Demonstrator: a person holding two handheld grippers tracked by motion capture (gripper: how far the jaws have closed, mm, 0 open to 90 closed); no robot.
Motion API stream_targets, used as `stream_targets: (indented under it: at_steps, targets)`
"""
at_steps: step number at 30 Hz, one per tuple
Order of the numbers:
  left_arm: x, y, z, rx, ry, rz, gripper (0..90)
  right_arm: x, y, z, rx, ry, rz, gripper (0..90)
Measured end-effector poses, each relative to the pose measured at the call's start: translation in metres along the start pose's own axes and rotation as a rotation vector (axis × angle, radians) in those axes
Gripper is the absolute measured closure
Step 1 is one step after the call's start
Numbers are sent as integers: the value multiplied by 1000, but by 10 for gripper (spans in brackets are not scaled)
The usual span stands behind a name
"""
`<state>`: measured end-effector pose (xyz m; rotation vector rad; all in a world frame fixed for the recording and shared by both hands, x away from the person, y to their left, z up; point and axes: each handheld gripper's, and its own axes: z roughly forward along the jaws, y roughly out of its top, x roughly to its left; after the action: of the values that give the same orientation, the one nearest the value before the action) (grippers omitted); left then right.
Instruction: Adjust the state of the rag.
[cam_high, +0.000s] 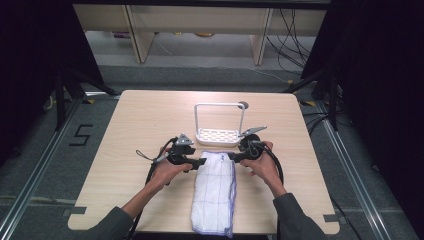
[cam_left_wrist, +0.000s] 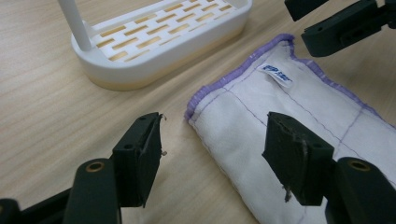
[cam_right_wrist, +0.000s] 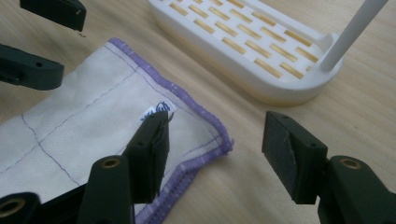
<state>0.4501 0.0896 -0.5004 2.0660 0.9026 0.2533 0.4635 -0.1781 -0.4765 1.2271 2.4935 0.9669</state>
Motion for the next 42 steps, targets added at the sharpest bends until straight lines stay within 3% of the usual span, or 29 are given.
stream_targets:
  at_steps: [5,6,7,10,11,17,22,23,27,31,32,38,42]
  targets:
    - [4,4,8,24,-8,18,359,-2,-1,1,-5,5,-1,416]
    - [3,4,9,26,-11,3,359,-4,-2,0,-9,1,-20,417]
    - [4,4,11,33,-13,14,359,-4,-1,0,-19,7,4,416]
    - [4,5,16,43,-9,25,360,-8,-2,-2,-21,13,10,418]
    - [3,5,17,41,-2,12,360,-8,-2,-2,-12,17,17,417]
    - [4,8,19,40,0,31,370,-9,-4,2,-40,22,-1,412]
    - [3,8,22,38,2,37,390,-4,-2,2,2,35,3,411]
    - [3,9,22,36,0,34,397,-3,-3,5,-20,40,3,411]
    - [0,9,26,47,-4,58,430,-1,-3,9,12,37,-15,412]
    - [-4,8,28,57,-6,95,505,0,-4,14,2,34,-8,412]
    - [-4,8,29,61,-10,102,517,0,-4,14,25,22,-16,412]
    - [-4,5,30,67,-15,88,554,0,-9,23,44,17,-4,411]
    - [-8,5,30,67,-30,120,653,5,-9,23,48,22,-11,482]
